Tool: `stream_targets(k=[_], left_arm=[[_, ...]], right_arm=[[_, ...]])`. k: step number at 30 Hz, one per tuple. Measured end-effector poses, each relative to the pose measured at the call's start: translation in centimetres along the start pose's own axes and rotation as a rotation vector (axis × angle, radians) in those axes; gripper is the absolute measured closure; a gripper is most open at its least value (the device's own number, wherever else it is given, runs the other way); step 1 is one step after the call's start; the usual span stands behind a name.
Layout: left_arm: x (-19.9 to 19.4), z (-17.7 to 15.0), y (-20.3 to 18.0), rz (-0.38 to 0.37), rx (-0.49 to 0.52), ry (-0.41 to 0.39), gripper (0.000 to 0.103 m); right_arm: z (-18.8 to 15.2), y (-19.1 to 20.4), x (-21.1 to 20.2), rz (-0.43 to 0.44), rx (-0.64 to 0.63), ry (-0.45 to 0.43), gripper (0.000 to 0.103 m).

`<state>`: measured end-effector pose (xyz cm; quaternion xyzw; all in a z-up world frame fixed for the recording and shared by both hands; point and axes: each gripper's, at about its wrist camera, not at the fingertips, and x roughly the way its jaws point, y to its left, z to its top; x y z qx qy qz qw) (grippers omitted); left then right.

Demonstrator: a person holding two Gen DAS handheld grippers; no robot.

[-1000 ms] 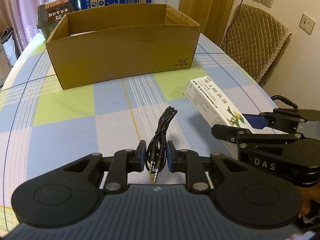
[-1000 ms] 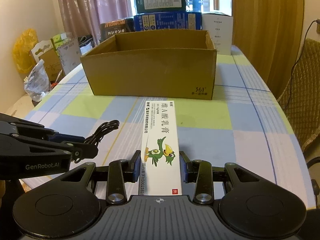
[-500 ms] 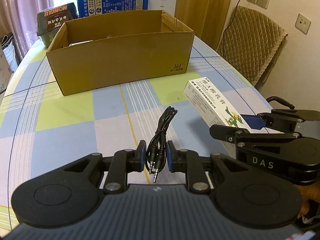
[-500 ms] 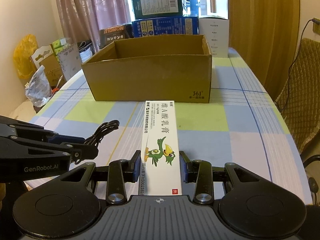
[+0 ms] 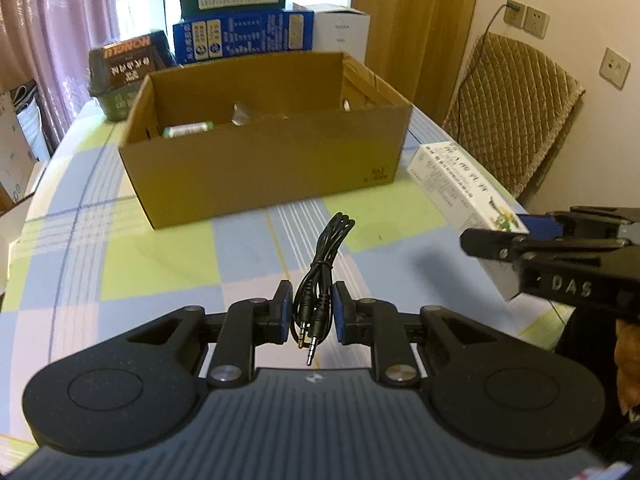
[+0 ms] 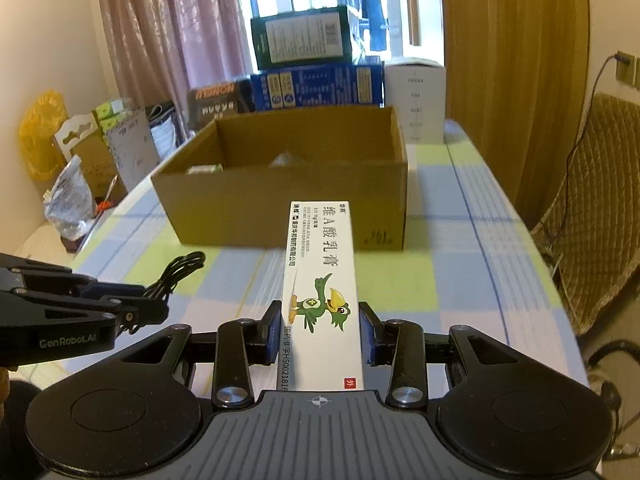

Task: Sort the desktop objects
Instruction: 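Lift and carry the cable and medicine carton over the cardboard box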

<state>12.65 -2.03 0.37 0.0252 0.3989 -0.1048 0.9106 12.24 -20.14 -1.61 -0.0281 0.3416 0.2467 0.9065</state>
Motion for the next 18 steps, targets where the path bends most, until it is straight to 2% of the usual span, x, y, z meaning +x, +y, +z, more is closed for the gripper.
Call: stream_targets(k=[9,18], left_arm=[[-0.8,5.2,2.6,0.023,-0.001,-0.063,0.086],[0.1,9.7,4.8,0.05,0.023,-0.078,0.086]], right_arm=[[5.2,0.4,0.8,0.013,-0.045,-0.042,0.068],[9.1,0.3,2.5,0.01,-0.074,-0.07,0.068]])
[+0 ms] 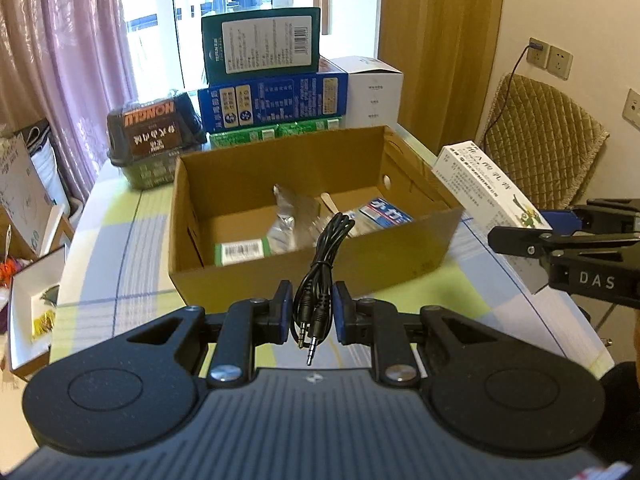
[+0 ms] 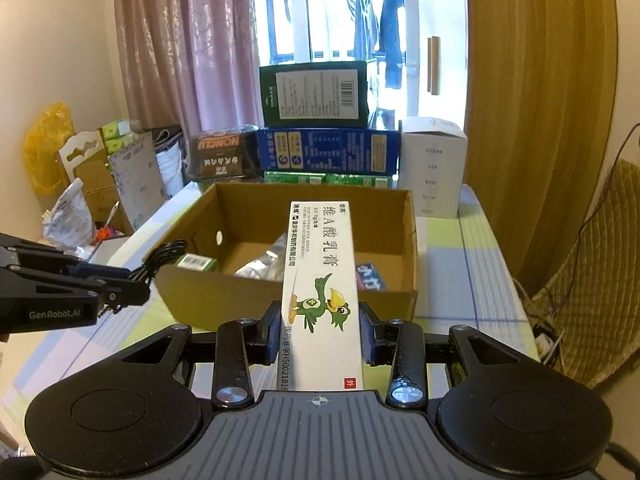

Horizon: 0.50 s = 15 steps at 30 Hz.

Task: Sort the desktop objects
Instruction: 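Lift and carry the cable and medicine carton over the cardboard box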

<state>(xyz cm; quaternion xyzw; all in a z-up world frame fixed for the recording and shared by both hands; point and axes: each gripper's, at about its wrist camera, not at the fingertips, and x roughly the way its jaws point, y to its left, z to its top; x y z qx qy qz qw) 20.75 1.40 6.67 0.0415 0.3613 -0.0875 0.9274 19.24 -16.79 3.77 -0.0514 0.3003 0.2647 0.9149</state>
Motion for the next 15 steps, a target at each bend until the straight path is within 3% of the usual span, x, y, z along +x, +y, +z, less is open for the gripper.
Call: stream_targets(k=[15], left_arm=[[3.2,3.4,2.1,0.01,0.008,0.042,0.086]], right_arm=[[3.7,-0.8,4.6,0.012,-0.037,0.041,0.068]])
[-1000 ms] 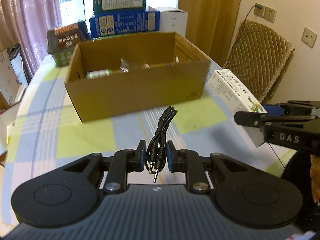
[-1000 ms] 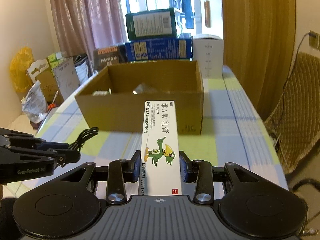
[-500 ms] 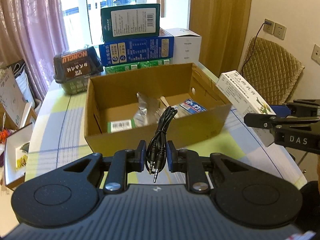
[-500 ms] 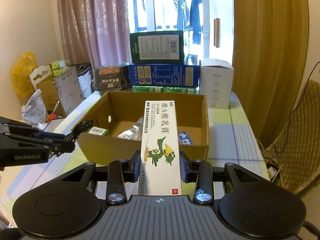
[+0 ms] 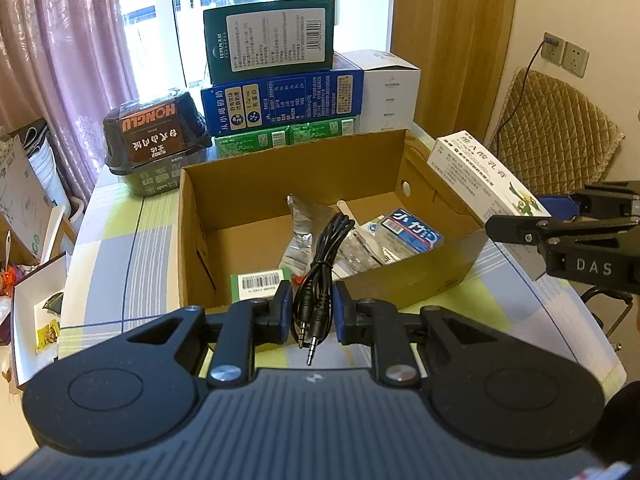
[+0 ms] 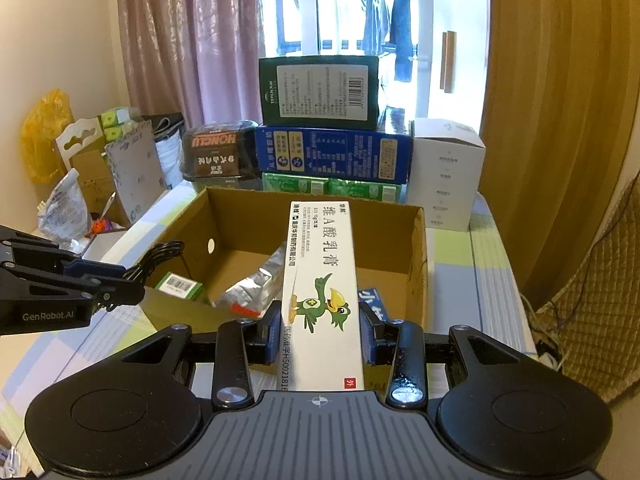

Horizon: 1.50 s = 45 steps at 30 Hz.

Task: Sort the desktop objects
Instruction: 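Lift and carry the cable and medicine carton over the cardboard box, then open the left tool to drop the cable while the right tool releases the carton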

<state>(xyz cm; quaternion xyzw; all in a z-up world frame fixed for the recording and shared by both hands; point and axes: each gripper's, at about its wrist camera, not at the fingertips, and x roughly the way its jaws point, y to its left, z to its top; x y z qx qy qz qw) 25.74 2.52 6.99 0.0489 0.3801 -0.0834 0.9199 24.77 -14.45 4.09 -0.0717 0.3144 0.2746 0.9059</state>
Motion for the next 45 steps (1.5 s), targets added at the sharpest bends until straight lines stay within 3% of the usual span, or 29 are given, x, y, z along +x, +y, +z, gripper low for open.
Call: stream_targets(k=[21,45], left_arm=[[4.8,4.9,4.0,0.043,0.034,0.02,0.086],[11.0,5.6,6.2,0.042,0.014,0.057,0.086]], right_arm=[[4.5,-0.6,5.4,0.002,-0.056,0.035,0.068],[5.6,0.1,11.6,0.011,-0.101,0.071,0.068]])
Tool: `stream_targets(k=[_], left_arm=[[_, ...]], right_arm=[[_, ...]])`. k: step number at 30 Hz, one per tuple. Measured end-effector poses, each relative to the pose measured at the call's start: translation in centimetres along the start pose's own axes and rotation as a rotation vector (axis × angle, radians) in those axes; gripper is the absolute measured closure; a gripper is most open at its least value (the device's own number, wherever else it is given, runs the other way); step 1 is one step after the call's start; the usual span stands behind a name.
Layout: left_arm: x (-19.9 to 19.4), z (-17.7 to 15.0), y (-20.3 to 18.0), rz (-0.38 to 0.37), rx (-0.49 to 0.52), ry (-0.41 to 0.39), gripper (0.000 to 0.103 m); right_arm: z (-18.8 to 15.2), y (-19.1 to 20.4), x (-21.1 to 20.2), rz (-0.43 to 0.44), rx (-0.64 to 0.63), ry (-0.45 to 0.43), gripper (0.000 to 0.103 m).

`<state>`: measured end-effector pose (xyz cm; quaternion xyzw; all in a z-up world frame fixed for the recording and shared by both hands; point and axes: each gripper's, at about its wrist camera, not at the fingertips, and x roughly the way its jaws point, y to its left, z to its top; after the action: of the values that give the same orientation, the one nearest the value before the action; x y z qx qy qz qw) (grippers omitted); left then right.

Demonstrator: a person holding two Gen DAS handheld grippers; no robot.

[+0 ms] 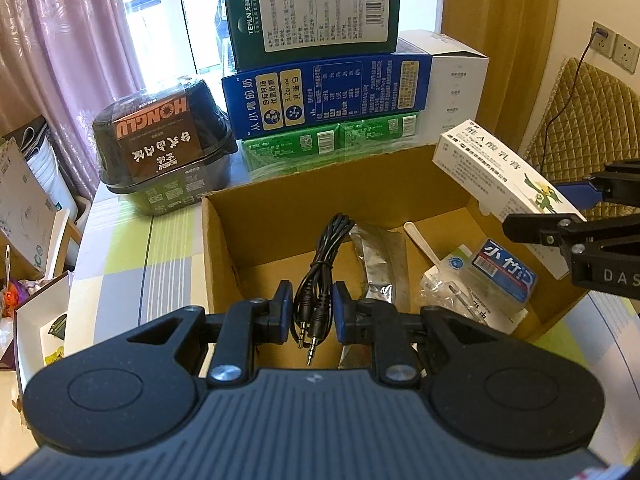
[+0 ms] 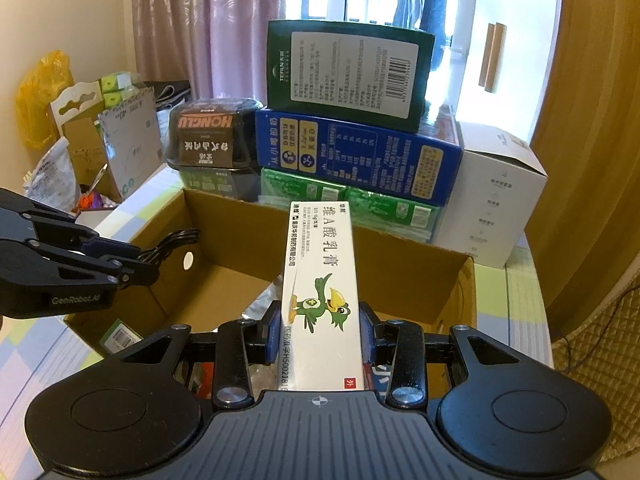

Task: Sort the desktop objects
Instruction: 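Open the left tool to drop the cable while the right tool releases the carton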

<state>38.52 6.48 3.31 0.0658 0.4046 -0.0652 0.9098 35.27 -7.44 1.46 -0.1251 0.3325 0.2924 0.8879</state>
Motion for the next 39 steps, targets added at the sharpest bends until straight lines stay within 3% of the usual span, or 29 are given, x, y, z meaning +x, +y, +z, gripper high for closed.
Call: stream_targets(k=[3,6,19,23,25,26,29,34,39], left_arm=[[0.5,0.2,0.0,0.001,0.003,0.001,0.085],[0.9,0.2,0.2,-0.004,-0.009,-0.013,0.075],[0.7,-0.3,0.5,0.009,-0.013,-0.016,0.074],[0.3,-0.4,0.4,0.013,-0.016,-0.025,0.062],[0.1,-0.4,0.3,0.019,-0.022,-0.028,0.055],[0.0,-0.5,0.3,0.019,-0.026,-0.029,0.051],[-0.4,-0.6,0.2,0.027,-0.028,-0.033,0.041],[-1.2,-1.0,0.0,0.038,-0.035,-0.039,0.033],[-3.1,-1.5,-0.5,0.05,-0.044,-0.06,0.013]], right_arm=[[0.1,-0.1,0.4,-0.002,0.004,0.002,0.068],[0.0,-0.3,0.8,-0.003,0.008,0.006,0.068],[-0.2,-1.2,1.7,0.001,0.033,0.022,0.068],[0.1,-1.1,1.8,0.006,0.038,-0.006,0.067],[0.3,-1.3,1.9,0.005,0.055,-0.012,0.045],[0.3,-1.5,1.8,0.01,0.075,-0.022,0.028],[0.2,-1.9,1.0,0.015,0.092,-0.044,0.026],[-0.2,-2.4,-0.1,0.004,0.103,-0.04,0.026],[-0.8,-2.8,-2.1,0.003,0.129,-0.038,0.023]])
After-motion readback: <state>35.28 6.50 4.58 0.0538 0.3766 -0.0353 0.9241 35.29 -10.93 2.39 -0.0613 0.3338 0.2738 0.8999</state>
